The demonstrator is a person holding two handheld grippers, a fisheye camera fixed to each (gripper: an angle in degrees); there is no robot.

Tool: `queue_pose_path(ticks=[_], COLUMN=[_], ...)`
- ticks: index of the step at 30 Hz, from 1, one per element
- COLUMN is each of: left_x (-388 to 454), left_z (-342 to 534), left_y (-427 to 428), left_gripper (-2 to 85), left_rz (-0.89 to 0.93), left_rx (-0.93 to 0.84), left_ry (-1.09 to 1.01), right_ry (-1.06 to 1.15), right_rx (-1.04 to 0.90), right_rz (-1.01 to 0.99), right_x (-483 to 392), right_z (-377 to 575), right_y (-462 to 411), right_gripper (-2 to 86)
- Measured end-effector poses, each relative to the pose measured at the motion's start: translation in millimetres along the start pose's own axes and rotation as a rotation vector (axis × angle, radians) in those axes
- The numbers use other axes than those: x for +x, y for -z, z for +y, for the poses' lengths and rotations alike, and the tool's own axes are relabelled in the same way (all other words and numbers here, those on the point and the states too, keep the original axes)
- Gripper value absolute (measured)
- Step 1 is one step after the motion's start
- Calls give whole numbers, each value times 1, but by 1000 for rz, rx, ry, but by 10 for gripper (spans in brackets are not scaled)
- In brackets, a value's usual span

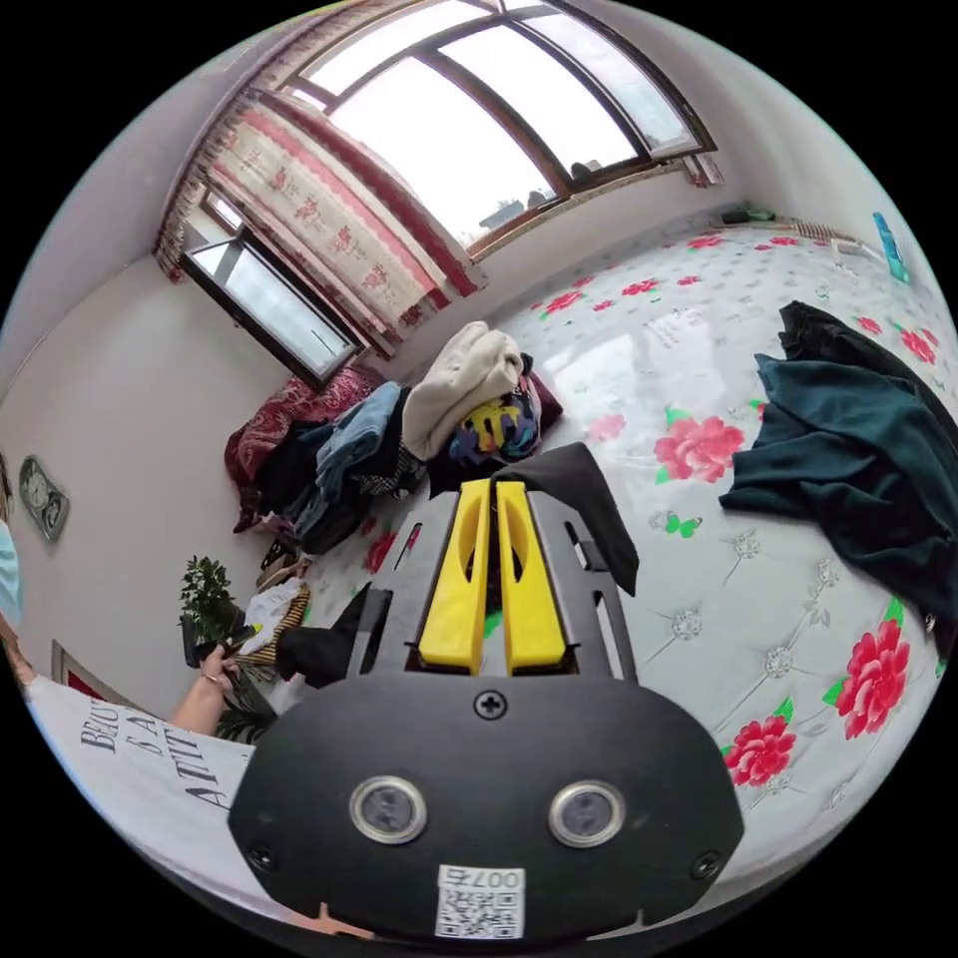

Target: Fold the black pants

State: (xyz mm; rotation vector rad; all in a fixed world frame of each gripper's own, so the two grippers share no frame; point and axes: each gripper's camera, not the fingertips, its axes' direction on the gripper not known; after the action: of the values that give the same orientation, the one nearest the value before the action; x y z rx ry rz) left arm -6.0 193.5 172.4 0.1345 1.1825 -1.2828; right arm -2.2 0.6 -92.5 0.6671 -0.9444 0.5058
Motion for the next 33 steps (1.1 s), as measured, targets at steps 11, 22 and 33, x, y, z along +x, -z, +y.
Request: queue_pose_path(ticks=[11, 22, 33], left_x=[0, -6, -54], left_z=[136, 59, 118], left_y=[-82, -149, -10], left_gripper=[47, 90, 7], left_rz=[124, -99, 317], left_rx=[-269, -364, -424], left_ry=[233, 36, -22], right_ry=[-191, -154, -187], right_rx=[-153, -181, -197], right_rz=[182, 146, 189], right_x=[60, 51, 77], right_z=[111, 80, 80], right_y=[21, 5, 25], right_gripper=[-2, -3, -3])
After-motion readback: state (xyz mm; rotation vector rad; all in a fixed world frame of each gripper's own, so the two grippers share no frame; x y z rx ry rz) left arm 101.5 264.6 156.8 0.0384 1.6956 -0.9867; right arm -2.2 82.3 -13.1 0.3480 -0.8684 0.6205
